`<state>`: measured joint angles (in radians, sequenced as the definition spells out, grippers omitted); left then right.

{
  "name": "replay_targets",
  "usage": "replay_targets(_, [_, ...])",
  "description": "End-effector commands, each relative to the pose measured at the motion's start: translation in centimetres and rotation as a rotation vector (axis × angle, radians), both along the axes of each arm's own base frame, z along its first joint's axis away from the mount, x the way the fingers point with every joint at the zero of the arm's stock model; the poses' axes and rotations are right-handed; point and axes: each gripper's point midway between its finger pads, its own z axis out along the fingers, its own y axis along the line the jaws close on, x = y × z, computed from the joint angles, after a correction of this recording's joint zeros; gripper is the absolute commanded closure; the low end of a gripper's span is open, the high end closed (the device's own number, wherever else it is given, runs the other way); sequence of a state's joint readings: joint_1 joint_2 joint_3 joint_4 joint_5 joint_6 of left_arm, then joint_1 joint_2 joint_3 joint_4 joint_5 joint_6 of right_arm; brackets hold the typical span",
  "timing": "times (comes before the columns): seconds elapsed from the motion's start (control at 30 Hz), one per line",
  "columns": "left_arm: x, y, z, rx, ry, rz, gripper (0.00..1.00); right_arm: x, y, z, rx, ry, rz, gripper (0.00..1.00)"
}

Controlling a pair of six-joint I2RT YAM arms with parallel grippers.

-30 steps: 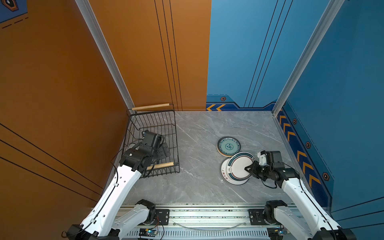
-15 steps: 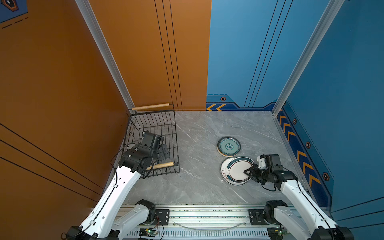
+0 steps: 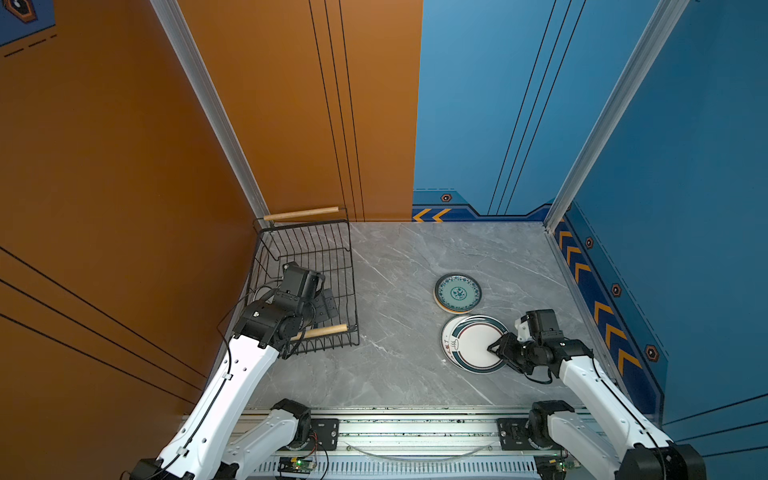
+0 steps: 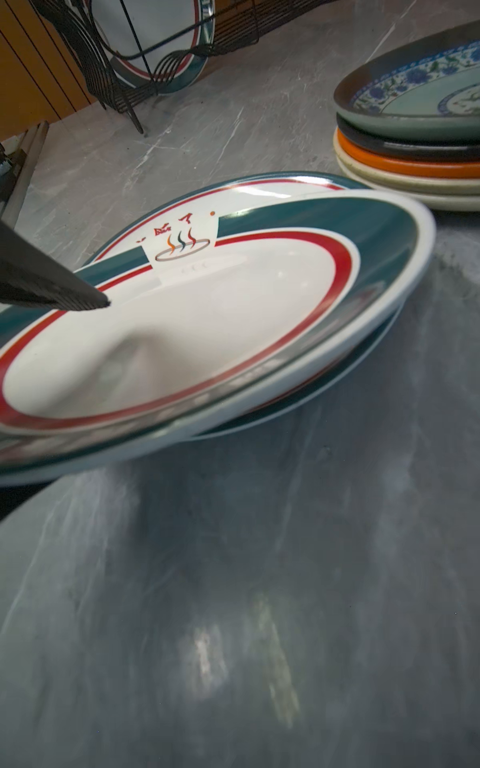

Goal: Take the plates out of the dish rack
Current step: 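Set the red-ring plate flat and open the right gripper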

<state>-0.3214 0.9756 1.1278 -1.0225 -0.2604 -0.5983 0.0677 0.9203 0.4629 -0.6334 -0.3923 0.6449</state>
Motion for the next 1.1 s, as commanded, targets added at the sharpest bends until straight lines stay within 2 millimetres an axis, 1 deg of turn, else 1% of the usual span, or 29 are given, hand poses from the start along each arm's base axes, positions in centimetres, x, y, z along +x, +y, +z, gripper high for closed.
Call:
replay_targets(0.0, [-0.2, -0.2, 0.5, -0.004, 0.015, -0.026, 0.02, -0.1, -0.8, 0.4, -0.062, 0.011, -0.003, 0.50])
replay_targets(0.13, [0.0, -0.3, 0.2, -0.009, 0.031, -0.029, 0.02, -0.1, -0.9, 0.3, -0.076, 0.020, 0.000, 0.47])
replay_targets(0.3, [0.3, -0.4, 0.4, -0.015, 0.031, -0.034, 0.02, -0.1, -1.2, -0.3, -0.109, 0.045, 0.007, 0.44])
replay_targets(0.5, [0.5, -0.5, 0.9, -0.012, 0.020, -0.047, 0.02, -0.1, -0.7, -1.1, -0.114, 0.061, 0.022, 0.40])
replay_targets(0.67, [0.6, -0.2, 0.8, -0.018, 0.027, -0.044, 0.02, 0.1, -0.2, -1.3, -0.127, 0.062, 0.043, 0.35])
replay_targets(0.93, [0.7, -0.1, 0.3, -0.019, 0.049, -0.046, 0.02, 0.4, 0.2, -1.5, -0.252, 0.110, 0.136, 0.28])
replay_targets(1.07, [0.7, 0.3, 0.2, -0.010, 0.057, -0.044, 0.02, 0.9, 0.3, -1.0, -0.327, 0.110, 0.173, 0.26])
